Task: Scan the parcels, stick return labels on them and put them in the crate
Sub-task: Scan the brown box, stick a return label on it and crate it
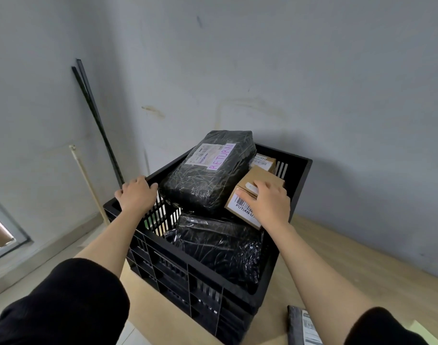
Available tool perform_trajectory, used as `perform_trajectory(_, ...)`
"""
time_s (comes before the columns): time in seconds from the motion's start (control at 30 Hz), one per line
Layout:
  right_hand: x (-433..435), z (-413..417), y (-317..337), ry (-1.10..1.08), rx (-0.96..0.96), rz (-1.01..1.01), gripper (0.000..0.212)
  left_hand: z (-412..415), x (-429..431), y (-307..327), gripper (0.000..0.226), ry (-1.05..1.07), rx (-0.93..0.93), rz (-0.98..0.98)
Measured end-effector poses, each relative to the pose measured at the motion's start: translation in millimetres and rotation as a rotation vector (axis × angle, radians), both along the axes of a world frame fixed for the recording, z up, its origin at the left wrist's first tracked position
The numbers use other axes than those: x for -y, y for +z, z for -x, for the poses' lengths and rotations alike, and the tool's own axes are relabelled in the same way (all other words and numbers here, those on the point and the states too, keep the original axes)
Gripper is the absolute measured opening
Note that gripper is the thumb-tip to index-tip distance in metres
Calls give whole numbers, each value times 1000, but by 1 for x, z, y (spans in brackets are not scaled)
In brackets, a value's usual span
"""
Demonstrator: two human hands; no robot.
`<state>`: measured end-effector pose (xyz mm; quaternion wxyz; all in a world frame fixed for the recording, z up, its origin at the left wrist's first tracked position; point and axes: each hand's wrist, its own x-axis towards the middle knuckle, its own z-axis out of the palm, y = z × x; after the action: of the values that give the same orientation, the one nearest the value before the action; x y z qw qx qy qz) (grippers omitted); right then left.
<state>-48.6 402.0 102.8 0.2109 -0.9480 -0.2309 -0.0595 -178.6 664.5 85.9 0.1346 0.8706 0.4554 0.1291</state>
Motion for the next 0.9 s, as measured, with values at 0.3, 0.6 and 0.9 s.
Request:
perform_trajectory(0.3, 53, 3, -2, 130, 30, -342, 56, 1, 87, 25, 47, -72, 306, -28)
perform_trajectory(0.6, 198, 13, -86, 44, -168, -398, 33, 10, 286, 27, 27, -296, 655, -226)
perform_trajectory(0.9, 272, 37, -168, 81, -666, -8, 58, 30, 386, -107, 21, -373, 271, 192)
